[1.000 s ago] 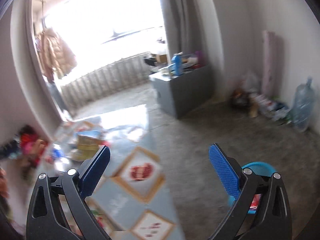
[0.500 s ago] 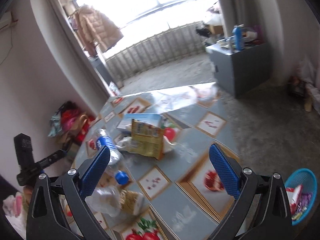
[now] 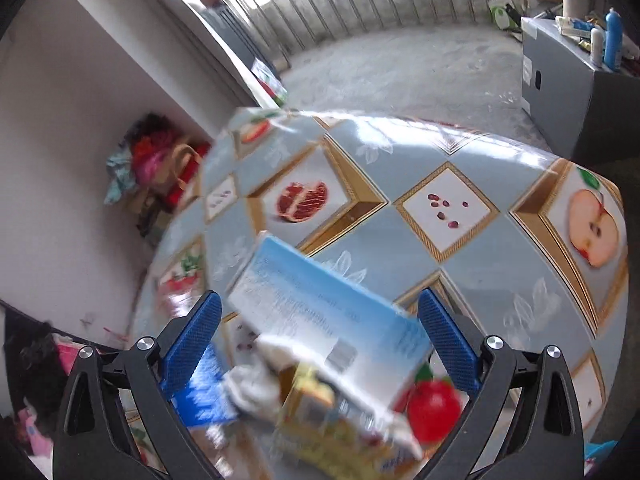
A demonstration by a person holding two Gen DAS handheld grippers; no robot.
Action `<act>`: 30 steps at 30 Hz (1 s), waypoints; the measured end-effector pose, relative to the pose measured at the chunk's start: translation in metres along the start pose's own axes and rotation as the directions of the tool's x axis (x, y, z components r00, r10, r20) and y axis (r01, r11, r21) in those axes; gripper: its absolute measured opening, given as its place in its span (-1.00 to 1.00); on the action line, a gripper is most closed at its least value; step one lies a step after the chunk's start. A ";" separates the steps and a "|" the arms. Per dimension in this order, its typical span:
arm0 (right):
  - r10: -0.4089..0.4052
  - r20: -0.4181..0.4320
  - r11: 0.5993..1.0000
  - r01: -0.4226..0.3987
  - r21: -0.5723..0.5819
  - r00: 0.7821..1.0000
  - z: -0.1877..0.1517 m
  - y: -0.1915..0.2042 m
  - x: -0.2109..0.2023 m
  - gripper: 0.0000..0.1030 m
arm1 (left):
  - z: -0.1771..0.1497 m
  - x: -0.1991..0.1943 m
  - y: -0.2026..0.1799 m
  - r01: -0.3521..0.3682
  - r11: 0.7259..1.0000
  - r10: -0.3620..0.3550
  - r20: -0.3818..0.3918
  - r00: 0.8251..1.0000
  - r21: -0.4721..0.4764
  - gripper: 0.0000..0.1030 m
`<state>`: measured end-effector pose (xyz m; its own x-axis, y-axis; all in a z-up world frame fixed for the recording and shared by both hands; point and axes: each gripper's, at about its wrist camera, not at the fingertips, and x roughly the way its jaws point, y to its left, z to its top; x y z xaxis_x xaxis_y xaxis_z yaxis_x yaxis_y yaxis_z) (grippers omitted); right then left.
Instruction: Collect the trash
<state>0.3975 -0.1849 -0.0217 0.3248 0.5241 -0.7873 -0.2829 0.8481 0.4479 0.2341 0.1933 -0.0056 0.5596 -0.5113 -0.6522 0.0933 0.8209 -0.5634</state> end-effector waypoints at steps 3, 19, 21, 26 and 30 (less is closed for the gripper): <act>-0.027 -0.063 0.999 0.025 -0.021 0.998 0.009 -0.002 0.030 0.87 | -0.008 0.014 0.006 0.011 0.999 -0.012 -0.050 0.999 -0.031 0.35; -0.036 -0.107 0.999 0.038 0.017 0.994 -0.058 -0.020 0.005 0.33 | -0.030 0.051 -0.005 0.156 0.984 -0.162 -0.079 0.984 -0.084 -0.13; -0.044 -0.083 0.998 0.047 0.040 0.996 -0.073 -0.025 -0.005 0.32 | -0.034 0.054 -0.013 0.164 0.985 -0.168 -0.083 0.982 -0.062 -0.14; -0.084 -0.030 0.987 0.087 0.134 0.996 -0.116 -0.042 -0.036 0.30 | -0.050 0.058 -0.029 0.210 0.977 -0.213 -0.113 0.970 -0.038 -0.18; -0.120 0.011 0.965 0.114 0.236 0.993 -0.157 -0.057 -0.064 0.29 | -0.063 0.062 -0.042 0.243 0.970 -0.243 -0.150 0.958 -0.019 -0.20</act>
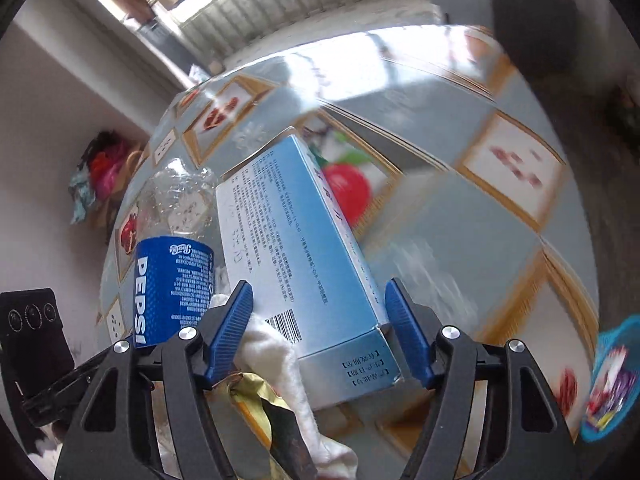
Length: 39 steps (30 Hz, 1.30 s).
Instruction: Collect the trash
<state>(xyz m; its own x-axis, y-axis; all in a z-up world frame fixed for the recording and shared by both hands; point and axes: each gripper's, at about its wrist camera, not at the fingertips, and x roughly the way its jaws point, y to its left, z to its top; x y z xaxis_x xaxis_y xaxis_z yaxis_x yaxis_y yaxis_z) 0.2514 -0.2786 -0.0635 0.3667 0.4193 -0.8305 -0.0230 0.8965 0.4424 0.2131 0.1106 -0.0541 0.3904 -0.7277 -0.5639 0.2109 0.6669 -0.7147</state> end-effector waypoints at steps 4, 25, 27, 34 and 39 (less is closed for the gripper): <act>-0.023 0.048 0.994 0.017 0.109 0.999 -0.036 -0.021 -0.023 0.28 | -0.017 0.004 -0.013 0.022 0.999 -0.021 -0.042 0.999 0.027 -0.21; -0.035 0.241 0.989 -0.002 0.149 0.970 -0.089 -0.033 -0.093 0.49 | -0.029 -0.010 -0.029 -0.051 0.995 0.050 0.017 0.999 0.086 0.01; -0.032 0.263 0.991 -0.003 0.132 0.964 -0.094 -0.032 -0.105 0.50 | -0.030 -0.017 -0.031 -0.051 0.994 0.048 0.028 0.998 0.093 0.01; 0.032 0.340 0.999 -0.022 -0.032 0.940 -0.133 -0.003 -0.144 0.49 | -0.045 -0.062 -0.037 -0.067 0.984 0.058 0.062 0.996 0.167 0.02; 0.167 0.303 0.974 -0.110 -0.197 0.938 -0.159 0.031 -0.139 0.49 | -0.068 -0.090 -0.033 -0.087 0.972 0.086 0.017 0.996 0.218 0.02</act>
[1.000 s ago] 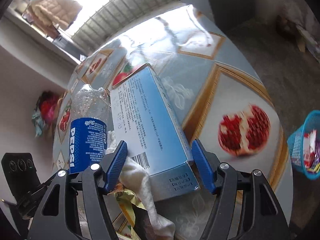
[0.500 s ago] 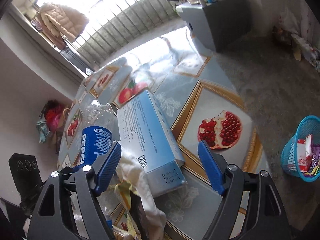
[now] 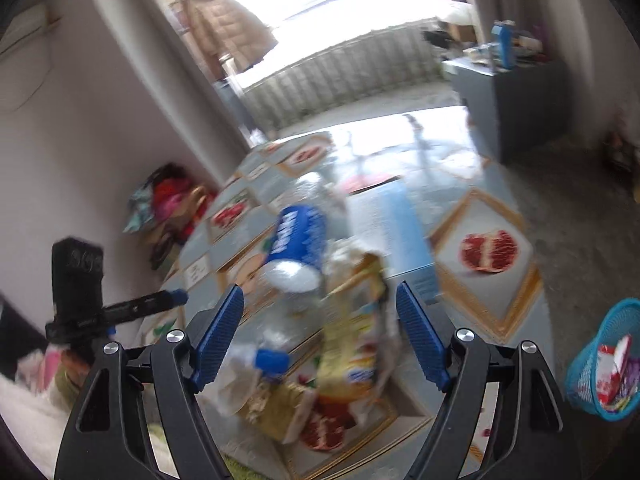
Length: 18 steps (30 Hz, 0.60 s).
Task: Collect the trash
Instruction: 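Grasp the clear plastic cup with the right gripper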
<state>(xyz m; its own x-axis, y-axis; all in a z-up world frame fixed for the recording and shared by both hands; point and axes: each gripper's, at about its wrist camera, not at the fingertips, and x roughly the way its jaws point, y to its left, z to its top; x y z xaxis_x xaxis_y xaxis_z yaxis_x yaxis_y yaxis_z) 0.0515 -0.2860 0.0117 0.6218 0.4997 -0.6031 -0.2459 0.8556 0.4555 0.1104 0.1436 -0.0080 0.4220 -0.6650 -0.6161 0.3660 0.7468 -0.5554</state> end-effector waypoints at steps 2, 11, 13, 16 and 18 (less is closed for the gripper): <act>0.054 -0.035 0.996 -0.056 -0.070 0.998 -0.009 0.018 0.007 0.49 | -0.011 -0.012 0.003 -0.016 1.000 0.016 -0.016 1.000 0.016 0.02; 0.230 -0.212 0.931 -0.278 -0.235 0.950 -0.045 0.077 0.040 0.49 | -0.044 -0.024 0.021 -0.022 0.999 0.021 -0.039 0.999 -0.028 -0.35; 0.205 -0.243 0.926 -0.268 -0.266 0.948 -0.049 0.083 0.051 0.49 | -0.046 -0.016 0.019 -0.044 0.999 0.043 -0.055 0.998 -0.004 -0.40; 0.170 -0.281 0.920 -0.254 -0.297 0.945 -0.052 0.084 0.066 0.49 | -0.048 -0.004 0.014 -0.070 0.997 0.073 -0.083 0.994 0.036 -0.51; 0.160 -0.293 0.918 -0.251 -0.308 0.943 -0.053 0.085 0.074 0.49 | -0.050 0.002 0.013 -0.074 0.996 0.079 -0.098 0.992 0.048 -0.56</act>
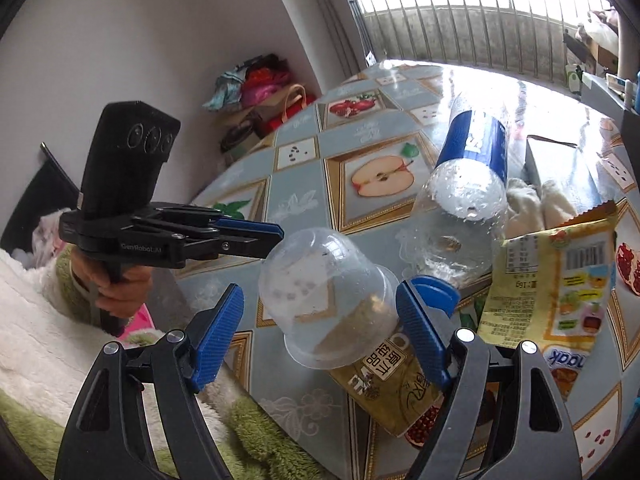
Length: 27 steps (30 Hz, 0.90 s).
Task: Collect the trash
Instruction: 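Grasp the clear plastic cup with the right gripper, then grasp the yellow snack bag with the left gripper while the right gripper holds the clear cup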
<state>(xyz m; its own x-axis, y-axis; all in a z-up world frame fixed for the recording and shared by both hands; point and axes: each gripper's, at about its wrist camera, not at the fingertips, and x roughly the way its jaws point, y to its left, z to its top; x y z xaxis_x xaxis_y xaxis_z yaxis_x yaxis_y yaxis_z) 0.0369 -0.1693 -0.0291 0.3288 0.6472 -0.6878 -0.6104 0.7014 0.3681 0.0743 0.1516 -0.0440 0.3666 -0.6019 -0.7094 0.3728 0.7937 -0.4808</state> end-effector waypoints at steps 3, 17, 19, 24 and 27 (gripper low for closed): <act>-0.034 -0.023 0.999 0.033 -0.022 0.999 -0.001 0.001 0.010 0.38 | -0.003 0.005 -0.001 0.020 1.000 -0.020 -0.015 1.000 -0.005 -0.70; 0.004 0.096 1.000 -0.004 0.002 0.995 -0.003 0.007 -0.027 0.27 | 0.001 -0.021 -0.034 0.051 0.999 -0.051 0.041 0.998 -0.001 -1.00; -0.002 0.129 1.000 0.000 0.014 0.992 -0.006 0.006 -0.038 0.27 | 0.006 -0.025 -0.044 0.057 0.998 -0.058 0.053 0.997 0.023 -1.00; -0.025 0.217 0.996 0.006 0.085 0.976 -0.015 -0.006 -0.073 0.27 | 0.022 -0.025 -0.079 0.107 0.990 -0.114 0.078 0.990 0.089 -1.00; -0.081 0.273 0.989 0.044 0.139 0.959 -0.026 -0.018 -0.101 0.27 | 0.033 -0.014 -0.100 0.151 0.981 -0.160 0.065 0.985 0.121 -1.00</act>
<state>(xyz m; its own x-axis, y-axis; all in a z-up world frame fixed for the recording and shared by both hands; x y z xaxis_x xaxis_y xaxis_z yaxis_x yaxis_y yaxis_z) -0.0038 -0.2549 0.0178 0.5612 0.6451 -0.5185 -0.4895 0.7639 0.4206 0.0596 0.0778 0.0310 0.3566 -0.7255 -0.5886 0.5243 0.6769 -0.5167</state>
